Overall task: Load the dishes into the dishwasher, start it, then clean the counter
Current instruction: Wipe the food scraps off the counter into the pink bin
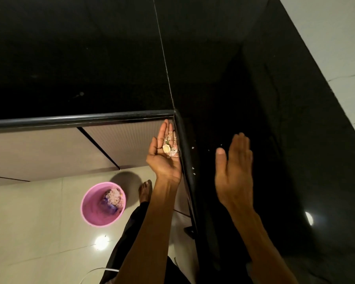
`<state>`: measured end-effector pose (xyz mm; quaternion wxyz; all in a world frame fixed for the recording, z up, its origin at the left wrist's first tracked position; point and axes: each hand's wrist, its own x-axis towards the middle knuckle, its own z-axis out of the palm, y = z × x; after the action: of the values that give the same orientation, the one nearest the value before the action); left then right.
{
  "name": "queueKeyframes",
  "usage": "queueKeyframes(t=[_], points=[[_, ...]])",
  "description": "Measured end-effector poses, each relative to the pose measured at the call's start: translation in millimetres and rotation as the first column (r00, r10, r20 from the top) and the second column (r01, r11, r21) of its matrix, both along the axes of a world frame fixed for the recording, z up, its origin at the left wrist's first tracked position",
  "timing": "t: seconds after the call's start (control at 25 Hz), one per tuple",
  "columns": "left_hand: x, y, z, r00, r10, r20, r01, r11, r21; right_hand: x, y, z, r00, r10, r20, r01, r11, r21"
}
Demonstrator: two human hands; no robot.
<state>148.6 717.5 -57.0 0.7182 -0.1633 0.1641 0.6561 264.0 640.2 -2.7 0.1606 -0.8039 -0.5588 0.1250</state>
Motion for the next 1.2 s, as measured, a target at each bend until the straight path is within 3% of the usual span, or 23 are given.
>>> queueKeyframes(t=[0.08, 0.2, 0.28, 0.36, 0.44, 0.56, 0.72, 0.84, 0.96, 1.04, 1.08, 1.16, 1.2], points=[[1, 0, 1, 0.999, 0.019, 0.037, -0.018, 1.0, -0.018, -2, -13, -2, 0.985, -0.064, 0.157, 0.089, 0.984, -0.157], [1, -3, -3, 1.0, -0.016, -0.001, 0.016, 0.999, -0.048, -40, -2, -11, 0.948, 0.201, 0.248, -0.16, 0.972, -0.173], [-2, -3, -16, 0.988, -0.08, -0.134, 0.085, 0.996, 0.034, -64, 14, -17, 0.901, 0.315, 0.3, -0.274, 0.947, -0.17], [-4, -5, -24, 0.973, -0.064, -0.22, 0.106, 0.977, 0.184, -76, 33, -14, 0.863, 0.402, 0.305, -0.363, 0.915, -0.179], [-4, -4, -20, 0.99, -0.061, -0.126, 0.081, 0.984, 0.162, -70, 41, -4, 0.867, 0.465, 0.18, -0.44, 0.883, -0.161], [-2, -4, -7, 0.998, -0.04, 0.046, 0.038, 0.999, 0.031, -43, 5, 9, 0.945, 0.324, 0.047, -0.318, 0.943, -0.1], [-4, -6, -5, 0.995, -0.012, 0.097, 0.011, 1.0, 0.011, -40, -62, -12, 0.934, 0.214, 0.287, -0.157, 0.965, -0.21], [-4, -8, -1, 0.997, -0.027, 0.078, 0.028, 0.999, -0.016, -60, -28, -20, 0.935, 0.189, 0.3, -0.142, 0.975, -0.172], [-8, -12, -3, 0.995, -0.069, 0.078, 0.068, 0.998, 0.017, -73, 29, -15, 0.9, 0.271, 0.342, -0.237, 0.962, -0.138], [-12, -13, -2, 0.992, -0.094, 0.08, 0.093, 0.995, 0.024, -74, 57, -10, 0.911, 0.38, 0.163, -0.37, 0.925, -0.089], [-14, -13, -1, 0.993, -0.095, 0.068, 0.094, 0.995, 0.02, -71, 67, -3, 0.921, 0.385, -0.062, -0.389, 0.92, -0.054], [-22, -13, 1, 0.996, -0.069, 0.061, 0.068, 0.998, 0.018, -70, 68, 7, 0.849, 0.259, -0.461, -0.258, 0.964, 0.068], [-27, -15, 3, 0.997, -0.056, 0.061, 0.056, 0.998, 0.016, -71, 63, 7, 0.813, 0.189, -0.551, -0.139, 0.982, 0.132]])
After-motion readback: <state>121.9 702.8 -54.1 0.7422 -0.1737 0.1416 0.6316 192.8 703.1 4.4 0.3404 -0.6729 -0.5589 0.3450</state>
